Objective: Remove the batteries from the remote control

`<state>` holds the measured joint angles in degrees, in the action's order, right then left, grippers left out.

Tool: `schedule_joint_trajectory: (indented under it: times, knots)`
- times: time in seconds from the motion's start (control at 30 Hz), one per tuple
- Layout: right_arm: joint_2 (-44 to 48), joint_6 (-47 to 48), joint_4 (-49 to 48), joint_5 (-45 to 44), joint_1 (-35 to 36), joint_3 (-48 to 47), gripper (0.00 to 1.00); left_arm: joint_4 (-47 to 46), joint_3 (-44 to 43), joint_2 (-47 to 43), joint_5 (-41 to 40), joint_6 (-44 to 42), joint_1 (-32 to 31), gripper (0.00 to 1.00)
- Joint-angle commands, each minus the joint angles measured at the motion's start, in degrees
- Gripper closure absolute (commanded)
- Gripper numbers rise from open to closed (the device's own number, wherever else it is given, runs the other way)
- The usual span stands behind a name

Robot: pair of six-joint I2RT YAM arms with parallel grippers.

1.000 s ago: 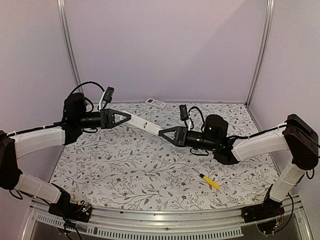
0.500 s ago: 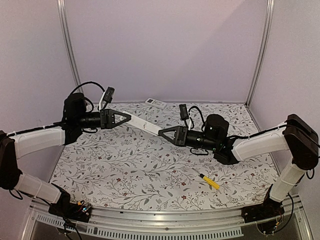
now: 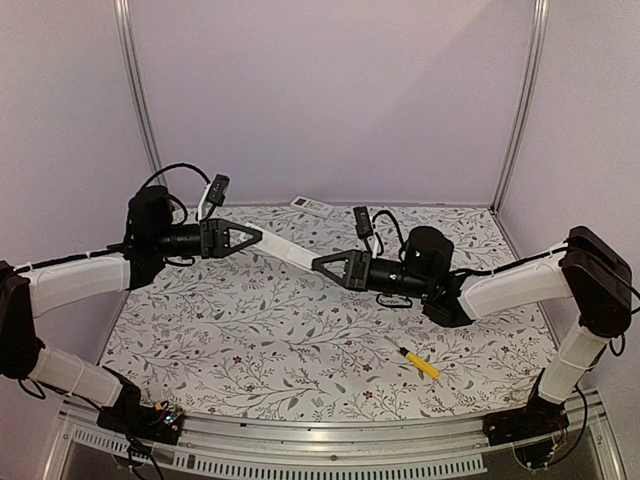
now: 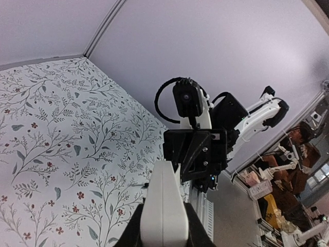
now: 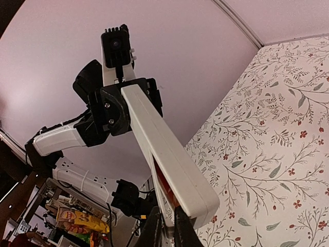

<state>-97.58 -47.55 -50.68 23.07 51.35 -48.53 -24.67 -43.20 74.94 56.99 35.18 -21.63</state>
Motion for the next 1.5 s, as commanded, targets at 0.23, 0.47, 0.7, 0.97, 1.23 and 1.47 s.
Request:
schedule_joint_trajectory:
  times: [0.23,0.47,0.7,0.97,1.23,1.47]
  knots:
    - [-1.1,-0.1,-1.1,-0.5,-0.4,-0.6,1.0,-0.2,-1.0,-0.3,1.0,-0.4,0.1,1.0]
    - [2.7,2.0,-1.0,-2.0,-0.5,3.3,1.0,1.3,-0.5,-1.3,-2.9,0.0,3.6,1.0]
    - [12.0,5.9,6.8,-6.7,-1.9,8.0,1.0,3.5,-0.1,-2.5,-6.9,0.2,7.9,1.0]
    - [23.6,9.2,24.6,-15.9,-8.1,14.5,1.0,12.8,-2.4,-4.2,-15.3,-5.6,7.8,1.0]
    - [23.3,7.8,28.6,-18.1,-13.4,18.4,1.0,16.1,-3.6,-3.4,-17.9,-8.3,5.1,1.0]
    - [17.1,7.6,25.6,-14.8,-16.8,19.3,1.0,16.8,-4.0,-2.5,-17.8,-8.7,4.0,1.0]
